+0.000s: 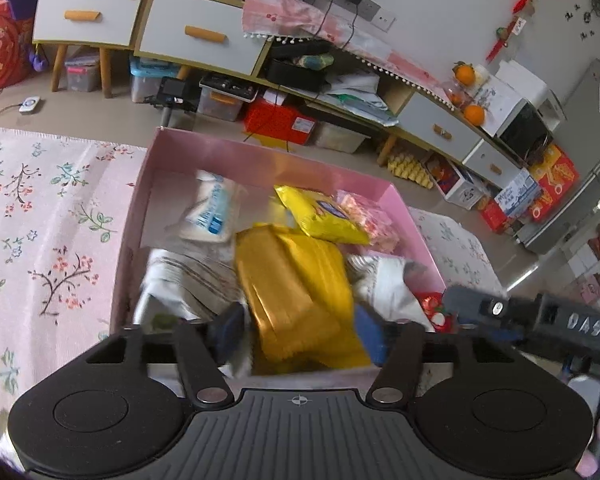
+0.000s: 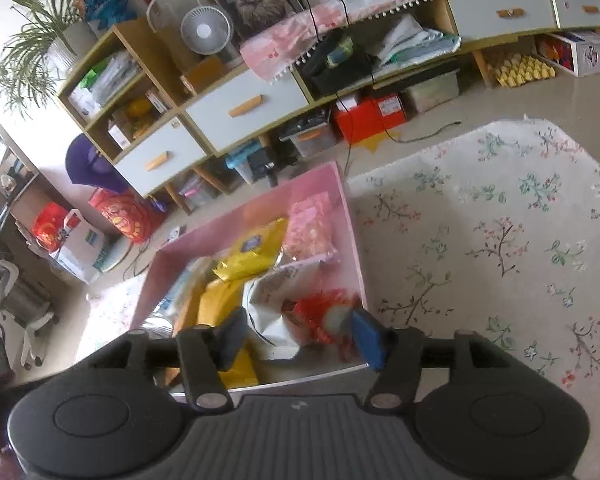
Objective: Organize snacks
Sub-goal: 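Open both tools inside the box to release the gold bar and red candy, then move both open tools back over the remaining snacks on the table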
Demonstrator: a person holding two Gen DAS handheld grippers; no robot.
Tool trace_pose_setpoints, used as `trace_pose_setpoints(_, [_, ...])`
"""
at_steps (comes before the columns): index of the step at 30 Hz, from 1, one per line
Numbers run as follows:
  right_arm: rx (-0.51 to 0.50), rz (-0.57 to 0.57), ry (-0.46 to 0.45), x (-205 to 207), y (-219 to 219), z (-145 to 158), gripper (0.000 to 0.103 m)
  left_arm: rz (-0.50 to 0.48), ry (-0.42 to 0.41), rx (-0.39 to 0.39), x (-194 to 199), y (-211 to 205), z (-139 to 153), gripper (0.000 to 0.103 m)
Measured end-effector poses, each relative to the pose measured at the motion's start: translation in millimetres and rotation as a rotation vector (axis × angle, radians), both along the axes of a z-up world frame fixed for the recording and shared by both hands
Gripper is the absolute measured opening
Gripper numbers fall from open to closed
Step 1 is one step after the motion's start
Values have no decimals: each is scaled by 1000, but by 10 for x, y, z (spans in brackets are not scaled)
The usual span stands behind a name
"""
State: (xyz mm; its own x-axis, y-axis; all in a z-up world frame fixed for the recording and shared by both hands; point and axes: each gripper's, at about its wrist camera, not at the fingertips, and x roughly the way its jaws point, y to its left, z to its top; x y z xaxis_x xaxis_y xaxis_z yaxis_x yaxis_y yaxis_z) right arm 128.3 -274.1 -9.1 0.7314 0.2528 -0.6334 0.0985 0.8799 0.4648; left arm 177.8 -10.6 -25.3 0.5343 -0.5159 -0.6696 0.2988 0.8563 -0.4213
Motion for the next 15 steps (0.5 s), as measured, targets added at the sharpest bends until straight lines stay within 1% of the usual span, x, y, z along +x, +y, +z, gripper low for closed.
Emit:
trace_pose_setpoints(1, [-4, -3, -4, -27, -8, 29, 53, -1, -5, 11, -43, -22, 17, 70])
trace_pose_setpoints(2, [-11, -9, -10, -62, -18, 58, 59, -1, -8, 23, -91, -42, 36, 74])
trace_pose_setpoints(3, [-17, -13, -15, -94, -27, 76, 63, -2, -9, 30, -125, -55, 43, 75])
trace_pose_setpoints(5, [-19, -24, -19, -159, -63, 111, 68, -6, -31, 57, -209, -85, 83, 84])
trace_pose_setpoints(6, [-17, -30, -19, -191, -84, 121, 71, -9, -46, 80, -252, -104, 113, 86])
trace_pose_setpoints(8, [-12, -48, -15, -265, -122, 152, 73, -12, -70, 118, -347, -122, 170, 89])
trace_pose_setpoints(12, [-8, -76, 2, -399, -153, 208, 79, -14, -59, 141, -508, -95, 277, 91])
trace_pose_setpoints(13, [-13, -82, 8, -433, -150, 226, 80, -13, -56, 159, -544, -91, 302, 92])
trace_pose_setpoints(15, [-26, -92, 19, -497, -131, 256, 85, -13, -53, 193, -609, -94, 339, 93])
